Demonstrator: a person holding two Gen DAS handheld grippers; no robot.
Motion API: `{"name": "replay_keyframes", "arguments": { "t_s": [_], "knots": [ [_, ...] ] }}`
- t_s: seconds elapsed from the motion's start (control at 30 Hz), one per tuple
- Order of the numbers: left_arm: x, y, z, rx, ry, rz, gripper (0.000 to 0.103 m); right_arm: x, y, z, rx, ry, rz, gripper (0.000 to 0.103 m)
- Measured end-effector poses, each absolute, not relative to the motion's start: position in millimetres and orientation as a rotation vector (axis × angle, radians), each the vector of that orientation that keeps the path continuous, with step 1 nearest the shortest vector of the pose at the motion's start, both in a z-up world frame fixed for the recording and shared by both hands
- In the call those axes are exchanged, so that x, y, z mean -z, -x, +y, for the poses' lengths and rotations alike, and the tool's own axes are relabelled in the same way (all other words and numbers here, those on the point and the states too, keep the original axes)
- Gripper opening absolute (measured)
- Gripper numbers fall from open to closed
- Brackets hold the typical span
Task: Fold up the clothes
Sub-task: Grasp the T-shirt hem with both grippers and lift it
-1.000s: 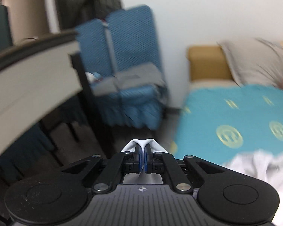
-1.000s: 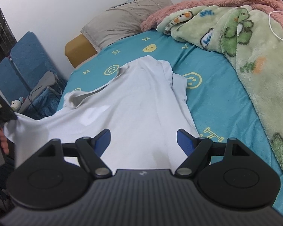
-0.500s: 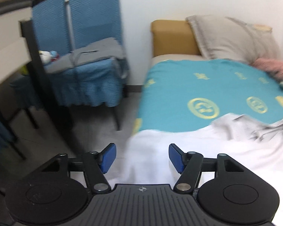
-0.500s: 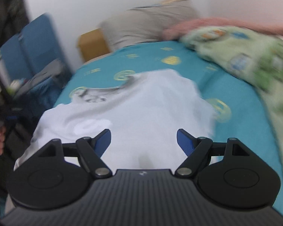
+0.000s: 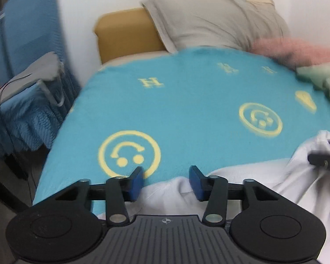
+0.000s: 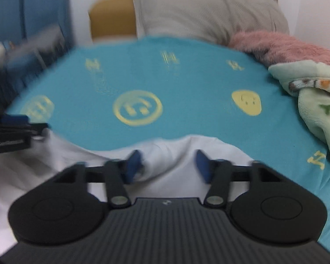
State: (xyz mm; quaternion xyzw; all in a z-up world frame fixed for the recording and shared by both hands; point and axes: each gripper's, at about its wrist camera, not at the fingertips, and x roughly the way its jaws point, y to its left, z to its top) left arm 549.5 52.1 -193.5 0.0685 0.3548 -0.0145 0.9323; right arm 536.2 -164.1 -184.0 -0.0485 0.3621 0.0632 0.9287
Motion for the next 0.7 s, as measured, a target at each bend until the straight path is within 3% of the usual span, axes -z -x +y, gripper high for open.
{"name": "replay_keyframes", "arguments": {
  "t_s": [0.03, 0.07, 0.1, 0.13, 0.33, 0.47, 0.5, 0.53, 0.57, 0.6, 0.63, 0.7],
  "knots": [
    [195, -551, 51, 0.038, -0.16, 0.727, 0.018, 186, -540, -162, -0.125, 0.101, 0.745, 0.037],
    [193, -553, 51, 0.043, -0.174, 0.732, 0.004, 185, -541, -161, -0.127, 0.088, 0.735, 0.029],
    [191, -555, 52, 0.039, -0.19, 0.73, 0.0, 183, -542, -160, -0.115, 0.072, 0.728, 0.018],
    [187, -556, 53, 0.023, -0.211, 0.716, 0.0, 180, -544, -159, -0.094, 0.055, 0.723, 0.01],
    [138, -565, 80, -0.085, -0.178, 0.538, 0.0, 146, -555, -165, -0.019, -0.052, 0.655, 0.009],
    [125, -571, 97, -0.009, -0.056, 0.53, 0.0, 131, -569, -161, -0.01, -0.067, 0.617, 0.009],
    [130, -571, 99, 0.032, -0.024, 0.558, 0.003, 132, -571, -160, -0.009, -0.059, 0.617, 0.009],
    [137, -572, 99, 0.066, -0.006, 0.595, 0.014, 136, -573, -158, -0.005, -0.048, 0.62, 0.009],
    [145, -576, 98, 0.088, -0.012, 0.63, 0.018, 140, -574, -158, -0.004, -0.042, 0.623, 0.009],
    [154, -578, 93, 0.106, -0.034, 0.666, 0.034, 144, -574, -159, -0.005, -0.04, 0.626, 0.009],
    [161, -580, 89, 0.129, -0.056, 0.698, 0.041, 148, -574, -160, -0.006, -0.038, 0.628, 0.009],
    [173, -578, 80, 0.184, -0.097, 0.747, 0.046, 153, -572, -162, -0.016, -0.034, 0.627, 0.009]
  ]
}}
